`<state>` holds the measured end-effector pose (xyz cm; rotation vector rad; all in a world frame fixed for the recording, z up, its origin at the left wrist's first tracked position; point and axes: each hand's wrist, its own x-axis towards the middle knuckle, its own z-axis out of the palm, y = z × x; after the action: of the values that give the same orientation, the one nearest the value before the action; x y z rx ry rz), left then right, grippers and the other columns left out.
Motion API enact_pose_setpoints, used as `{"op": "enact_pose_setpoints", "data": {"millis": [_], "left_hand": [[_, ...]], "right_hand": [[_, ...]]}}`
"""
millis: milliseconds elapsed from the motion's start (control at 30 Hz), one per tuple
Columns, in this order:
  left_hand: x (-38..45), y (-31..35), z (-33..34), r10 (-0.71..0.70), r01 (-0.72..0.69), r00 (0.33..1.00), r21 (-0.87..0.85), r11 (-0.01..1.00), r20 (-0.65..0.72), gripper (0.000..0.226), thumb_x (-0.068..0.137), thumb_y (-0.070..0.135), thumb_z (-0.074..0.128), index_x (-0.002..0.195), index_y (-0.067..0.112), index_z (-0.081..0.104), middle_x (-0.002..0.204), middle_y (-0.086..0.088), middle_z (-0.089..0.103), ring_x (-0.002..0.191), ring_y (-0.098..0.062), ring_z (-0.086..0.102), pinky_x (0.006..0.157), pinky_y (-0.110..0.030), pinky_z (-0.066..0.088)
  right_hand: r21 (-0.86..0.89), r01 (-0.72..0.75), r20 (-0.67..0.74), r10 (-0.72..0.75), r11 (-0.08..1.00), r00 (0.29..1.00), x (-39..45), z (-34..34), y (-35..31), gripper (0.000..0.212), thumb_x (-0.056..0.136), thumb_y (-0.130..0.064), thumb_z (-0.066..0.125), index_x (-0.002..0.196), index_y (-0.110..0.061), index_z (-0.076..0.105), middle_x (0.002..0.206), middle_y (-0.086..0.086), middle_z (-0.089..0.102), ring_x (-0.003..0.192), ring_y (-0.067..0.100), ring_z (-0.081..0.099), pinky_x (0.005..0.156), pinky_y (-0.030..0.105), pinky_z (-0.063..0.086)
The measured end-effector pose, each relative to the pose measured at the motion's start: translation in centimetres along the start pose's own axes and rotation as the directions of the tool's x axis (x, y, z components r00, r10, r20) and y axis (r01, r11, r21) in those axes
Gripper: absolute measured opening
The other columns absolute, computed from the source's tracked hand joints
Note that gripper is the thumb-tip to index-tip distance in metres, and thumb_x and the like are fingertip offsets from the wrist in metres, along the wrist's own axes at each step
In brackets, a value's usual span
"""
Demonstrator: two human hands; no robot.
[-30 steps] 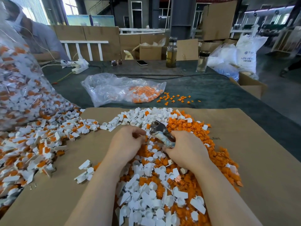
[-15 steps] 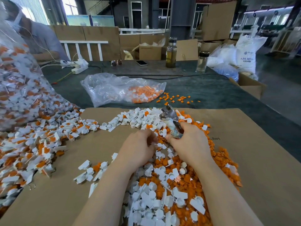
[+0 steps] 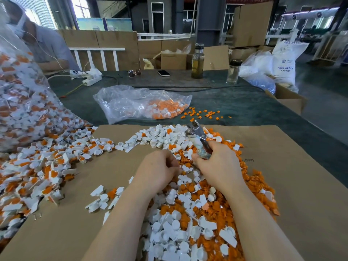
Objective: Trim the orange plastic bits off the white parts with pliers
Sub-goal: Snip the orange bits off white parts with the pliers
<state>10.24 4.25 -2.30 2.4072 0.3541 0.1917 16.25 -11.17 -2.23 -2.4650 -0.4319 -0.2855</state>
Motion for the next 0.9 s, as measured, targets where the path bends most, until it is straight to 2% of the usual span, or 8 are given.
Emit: {"op": "enact_pose_setpoints", "data": {"millis": [100, 167, 267, 333, 467, 667, 767, 900], "left_hand": [[-0.1, 0.2, -0.3, -0.021, 0.008, 0.996, -0.147, 0.989, -0.082, 0.013, 0.087, 0.028, 0.074, 0.082, 0.028, 0.062, 0.079, 0.010, 0.066, 0.066, -0.002, 0.064, 0.060, -0.016, 0.049], [-0.2, 0.5, -0.6, -0.062, 0.029, 0.993, -0.301, 0.953, -0.100, 0.010, 0.088, 0.030, 0.073, 0.092, 0.030, 0.064, 0.084, 0.003, 0.069, 0.068, -0.003, 0.066, 0.067, -0.018, 0.054], [-0.3, 0.9, -0.9, -0.140, 0.100, 0.990, -0.616, 0.781, -0.016, 0.020, 0.087, 0.016, 0.074, 0.104, 0.025, 0.068, 0.094, -0.008, 0.075, 0.083, -0.020, 0.074, 0.088, -0.041, 0.059], [-0.5, 1.0, -1.1, -0.139, 0.121, 0.990, -0.750, 0.650, 0.040, 0.025, 0.085, 0.004, 0.073, 0.106, 0.017, 0.070, 0.093, -0.010, 0.076, 0.086, -0.024, 0.076, 0.091, -0.043, 0.058], [-0.6, 1.0, -1.2, -0.131, 0.131, 0.989, -0.806, 0.577, 0.067, 0.017, 0.088, 0.004, 0.071, 0.101, 0.014, 0.074, 0.090, -0.008, 0.078, 0.088, -0.023, 0.076, 0.087, -0.033, 0.059], [-0.7, 1.4, -1.0, -0.178, 0.063, 0.983, -0.821, 0.567, -0.047, 0.012, 0.083, 0.010, 0.078, 0.085, 0.022, 0.079, 0.085, -0.001, 0.078, 0.082, -0.015, 0.074, 0.075, -0.029, 0.059], [-0.8, 1.8, -0.9, -0.177, 0.073, 0.984, -0.842, 0.535, -0.027, 0.009, 0.085, 0.010, 0.075, 0.089, 0.017, 0.077, 0.079, -0.004, 0.077, 0.071, -0.015, 0.074, 0.063, -0.026, 0.060], [-0.9, 2.3, -0.6, -0.205, 0.104, 0.979, -0.892, 0.441, 0.013, 0.016, 0.083, 0.001, 0.075, 0.098, 0.006, 0.072, 0.075, -0.010, 0.076, 0.067, -0.018, 0.073, 0.060, -0.025, 0.059]], "right_hand": [[0.030, 0.001, -0.002, -0.001, 1.000, 1.000, 0.0, -0.1, 0.0, 0.028, 0.088, -0.044, 0.063, 0.108, -0.023, 0.061, 0.074, -0.019, 0.045, 0.064, 0.001, 0.047, 0.050, 0.015, 0.031], [0.072, 0.004, -0.003, -0.004, 0.997, 1.000, 0.0, -0.2, -0.1, 0.021, 0.089, -0.040, 0.064, 0.103, -0.025, 0.059, 0.073, -0.021, 0.045, 0.065, 0.001, 0.049, 0.050, 0.015, 0.033], [0.169, 0.016, -0.006, -0.015, 0.985, 1.000, -0.1, -0.3, -0.2, 0.014, 0.089, -0.035, 0.064, 0.091, -0.027, 0.053, 0.075, -0.020, 0.051, 0.068, 0.003, 0.055, 0.053, 0.016, 0.040], [0.233, 0.032, -0.018, -0.029, 0.972, 0.999, -0.1, -0.4, -0.3, 0.013, 0.090, -0.032, 0.065, 0.087, -0.026, 0.054, 0.074, -0.017, 0.056, 0.066, 0.004, 0.056, 0.052, 0.015, 0.037], [0.327, 0.063, -0.049, -0.049, 0.943, 0.998, -0.3, -0.6, -0.7, 0.009, 0.089, -0.033, 0.066, 0.092, -0.026, 0.061, 0.079, -0.015, 0.062, 0.070, 0.004, 0.059, 0.055, 0.015, 0.038], [0.371, 0.104, -0.076, -0.082, 0.923, 0.994, -0.5, -0.6, -1.0, 0.012, 0.088, -0.037, 0.066, 0.096, -0.032, 0.059, 0.087, -0.020, 0.063, 0.080, 0.001, 0.062, 0.067, 0.018, 0.051], [0.382, 0.122, -0.096, -0.092, 0.916, 0.991, -0.6, -0.5, -1.1, 0.012, 0.088, -0.035, 0.067, 0.096, -0.032, 0.059, 0.086, -0.020, 0.062, 0.080, -0.001, 0.061, 0.066, 0.016, 0.048], [0.398, 0.144, -0.118, -0.106, 0.906, 0.987, -0.6, -0.6, -1.1, 0.012, 0.087, -0.034, 0.067, 0.094, -0.033, 0.058, 0.081, -0.021, 0.062, 0.077, -0.005, 0.060, 0.059, 0.008, 0.042]]}}
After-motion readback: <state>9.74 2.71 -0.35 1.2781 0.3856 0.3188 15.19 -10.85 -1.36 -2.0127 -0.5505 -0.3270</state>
